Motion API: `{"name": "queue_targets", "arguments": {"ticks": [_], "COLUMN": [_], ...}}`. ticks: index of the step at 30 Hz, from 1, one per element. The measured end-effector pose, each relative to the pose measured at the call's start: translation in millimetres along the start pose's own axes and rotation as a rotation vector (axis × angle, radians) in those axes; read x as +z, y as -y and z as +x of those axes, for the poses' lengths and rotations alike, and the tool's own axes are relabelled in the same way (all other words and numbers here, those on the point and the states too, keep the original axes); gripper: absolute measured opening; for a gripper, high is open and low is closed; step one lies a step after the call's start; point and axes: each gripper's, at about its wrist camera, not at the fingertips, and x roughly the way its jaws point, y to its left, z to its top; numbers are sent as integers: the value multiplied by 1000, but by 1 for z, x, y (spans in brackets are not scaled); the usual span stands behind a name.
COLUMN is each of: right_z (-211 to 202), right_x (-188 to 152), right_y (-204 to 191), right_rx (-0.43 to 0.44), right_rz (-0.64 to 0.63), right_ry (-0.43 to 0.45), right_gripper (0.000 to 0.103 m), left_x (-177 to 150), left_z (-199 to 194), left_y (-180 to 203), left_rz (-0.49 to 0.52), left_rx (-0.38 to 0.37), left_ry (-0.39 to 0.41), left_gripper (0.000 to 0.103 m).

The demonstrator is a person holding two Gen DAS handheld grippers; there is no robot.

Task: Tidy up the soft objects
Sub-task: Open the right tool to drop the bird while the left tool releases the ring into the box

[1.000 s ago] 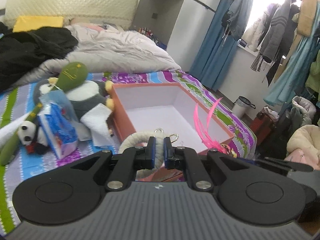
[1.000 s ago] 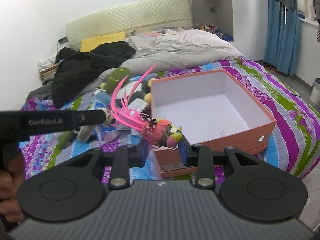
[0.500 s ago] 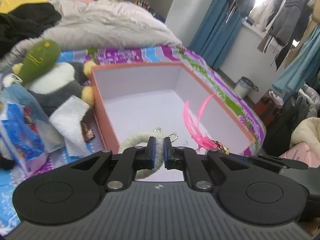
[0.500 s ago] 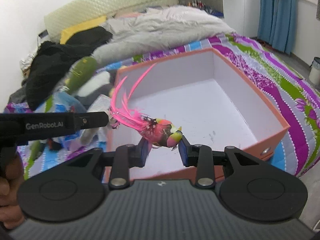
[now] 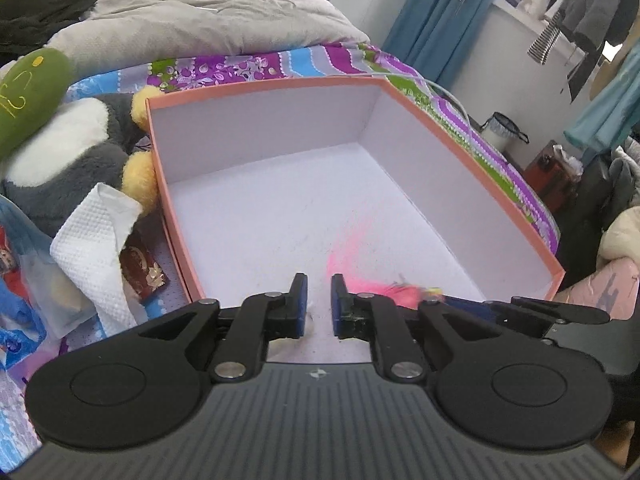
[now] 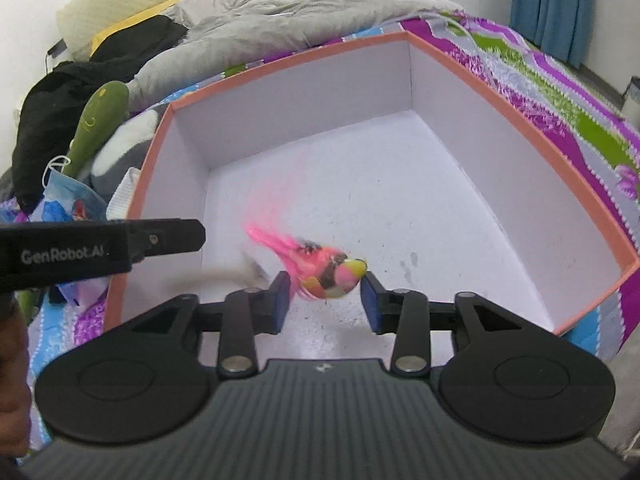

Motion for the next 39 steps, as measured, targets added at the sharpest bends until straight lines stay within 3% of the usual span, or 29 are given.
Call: {"name": "queue_targets", "arguments": {"ticks": [6, 14, 18, 32, 39], "right_z": [-16, -58, -87, -171, -199], "right_x": [-3, -14, -26, -71, -96], "right_y": [-4, -18, -33, -73, -89], "right_rx": [8, 20, 14, 71, 105], "right_rz": [-10, 4, -36, -87, -106], "right_ry": [27, 88, 130, 209, 235], "right_gripper": [44, 44, 44, 44, 44], "left_x": [-5, -17, -30, -92, -127], "left_z": [-14, -66, -102, -218, -258], "left_y": [0, 14, 18, 24, 14], "left_rz": [-9, 18, -6, -6, -28], "left_rx": [6, 6, -44, -1, 26], "left_ry": [10, 56, 73, 185, 208], "left_gripper": [22, 22, 22, 22, 22]}}
